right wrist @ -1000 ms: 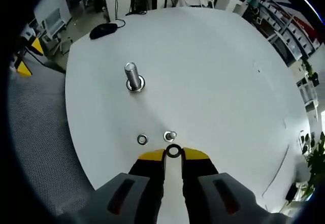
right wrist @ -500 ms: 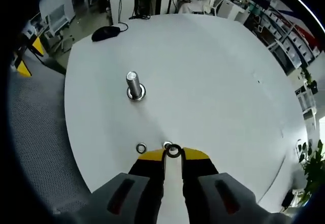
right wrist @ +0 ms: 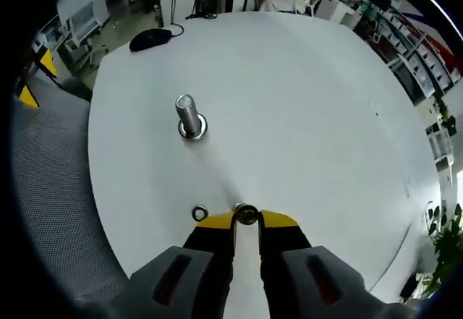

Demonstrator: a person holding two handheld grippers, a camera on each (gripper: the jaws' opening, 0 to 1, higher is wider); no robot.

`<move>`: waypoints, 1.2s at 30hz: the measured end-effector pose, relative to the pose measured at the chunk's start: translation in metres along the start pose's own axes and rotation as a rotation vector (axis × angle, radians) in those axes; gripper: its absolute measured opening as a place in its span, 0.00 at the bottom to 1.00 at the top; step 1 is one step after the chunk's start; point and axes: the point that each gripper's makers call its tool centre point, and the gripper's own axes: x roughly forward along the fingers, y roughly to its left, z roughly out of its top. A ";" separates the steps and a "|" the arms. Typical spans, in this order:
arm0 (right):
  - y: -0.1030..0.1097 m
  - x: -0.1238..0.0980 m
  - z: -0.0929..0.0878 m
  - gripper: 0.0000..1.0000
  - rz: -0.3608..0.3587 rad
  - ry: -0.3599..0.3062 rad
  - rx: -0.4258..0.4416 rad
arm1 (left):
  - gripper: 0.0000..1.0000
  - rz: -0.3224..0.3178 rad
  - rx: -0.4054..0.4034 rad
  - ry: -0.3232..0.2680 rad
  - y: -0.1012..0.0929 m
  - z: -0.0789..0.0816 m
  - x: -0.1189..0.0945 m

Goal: Place the washer onto the threaded stud by aligning its center hole with the stud, sliding it down to the base, and recovering from edge contact or off-axis alignment until the washer reaches the visible bottom stop.

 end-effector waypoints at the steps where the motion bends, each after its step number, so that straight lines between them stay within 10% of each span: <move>1: 0.001 0.002 -0.001 0.14 0.003 0.007 -0.005 | 0.24 0.000 0.000 0.001 0.000 0.000 0.000; 36: 0.005 0.022 -0.016 0.21 0.041 0.070 0.047 | 0.23 -0.023 -0.008 0.009 -0.003 -0.001 0.002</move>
